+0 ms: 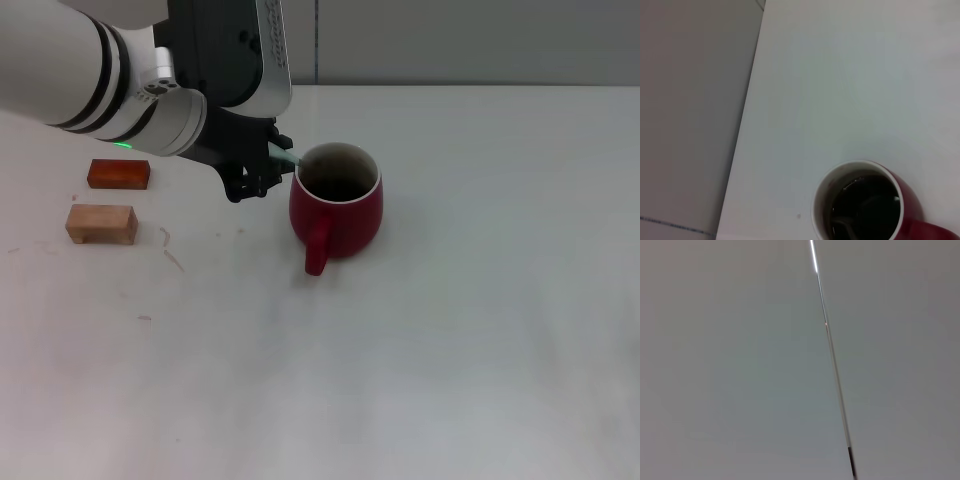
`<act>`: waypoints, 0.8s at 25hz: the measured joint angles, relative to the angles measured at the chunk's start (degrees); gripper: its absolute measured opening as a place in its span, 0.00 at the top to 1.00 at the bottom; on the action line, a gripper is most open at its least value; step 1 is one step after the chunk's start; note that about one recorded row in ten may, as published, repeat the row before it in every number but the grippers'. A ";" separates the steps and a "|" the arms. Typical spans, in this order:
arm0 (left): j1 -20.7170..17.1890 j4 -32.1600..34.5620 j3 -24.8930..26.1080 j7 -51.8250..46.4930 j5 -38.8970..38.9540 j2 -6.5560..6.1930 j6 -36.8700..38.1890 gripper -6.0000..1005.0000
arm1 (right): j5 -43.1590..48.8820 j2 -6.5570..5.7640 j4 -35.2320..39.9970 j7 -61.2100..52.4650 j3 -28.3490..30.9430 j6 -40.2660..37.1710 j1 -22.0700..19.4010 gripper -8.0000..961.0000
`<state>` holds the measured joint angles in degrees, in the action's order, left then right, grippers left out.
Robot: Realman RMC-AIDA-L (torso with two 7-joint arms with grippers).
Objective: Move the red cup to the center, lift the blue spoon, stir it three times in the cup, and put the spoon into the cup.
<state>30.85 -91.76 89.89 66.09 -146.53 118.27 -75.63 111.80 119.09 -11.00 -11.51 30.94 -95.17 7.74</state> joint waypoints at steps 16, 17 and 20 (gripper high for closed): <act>-1.78 -2.18 -2.15 -0.08 0.39 0.08 3.51 0.57 | 0.00 0.00 0.10 0.00 0.00 -0.01 -0.18 0.30; -3.15 -3.67 -1.93 -0.67 0.61 0.10 7.24 0.55 | 0.00 -0.01 0.11 0.00 0.00 -0.02 -0.22 0.30; -5.32 -5.44 -1.89 -1.50 0.75 0.08 12.57 0.49 | 0.00 0.00 0.10 0.00 0.00 -0.22 -0.32 0.30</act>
<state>25.53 -97.20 88.00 64.58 -145.78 118.35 -63.06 111.80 119.09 -10.90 -11.52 30.94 -95.40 7.42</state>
